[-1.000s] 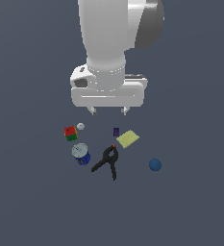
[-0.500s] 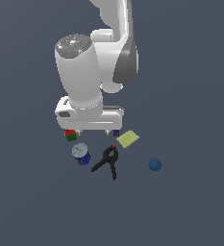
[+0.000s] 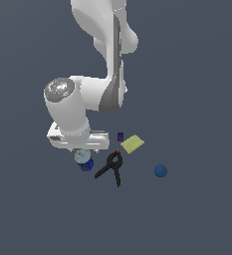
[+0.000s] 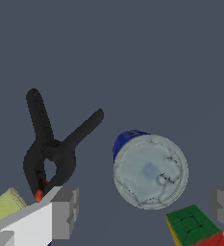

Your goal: Pick up a designated object from a clutter of objects.

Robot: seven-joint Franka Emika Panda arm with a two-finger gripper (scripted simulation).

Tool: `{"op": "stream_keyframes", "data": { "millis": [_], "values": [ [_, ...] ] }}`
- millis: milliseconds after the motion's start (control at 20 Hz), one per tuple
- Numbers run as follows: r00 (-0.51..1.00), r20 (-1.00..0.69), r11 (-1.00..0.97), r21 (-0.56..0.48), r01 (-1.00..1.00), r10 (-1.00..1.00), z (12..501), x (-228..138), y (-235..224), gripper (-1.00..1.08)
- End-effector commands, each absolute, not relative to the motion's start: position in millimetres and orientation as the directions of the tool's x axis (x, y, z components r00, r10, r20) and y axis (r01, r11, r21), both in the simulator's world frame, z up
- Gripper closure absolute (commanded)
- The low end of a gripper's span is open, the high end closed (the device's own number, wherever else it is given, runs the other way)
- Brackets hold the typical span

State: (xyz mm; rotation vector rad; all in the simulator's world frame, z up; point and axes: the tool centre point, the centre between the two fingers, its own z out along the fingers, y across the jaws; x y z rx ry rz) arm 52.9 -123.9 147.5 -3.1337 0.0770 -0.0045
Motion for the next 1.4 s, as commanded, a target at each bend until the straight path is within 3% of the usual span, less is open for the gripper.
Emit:
{"op": "stream_keyframes", "data": {
  "millis": [0,1200,1250,1350],
  "values": [
    [0.999,0.002,-0.999,-0.003,-0.050,-0.050,136,53,-133,-0.92],
    [0.999,0.000,-0.999,0.000,-0.052,-0.052,74,52,-141,-0.92],
    [0.999,0.000,-0.999,0.000,-0.052,-0.052,74,52,-141,1.08],
    [0.999,0.000,-0.999,0.000,-0.052,-0.052,74,52,-141,1.08]
  ]
}}
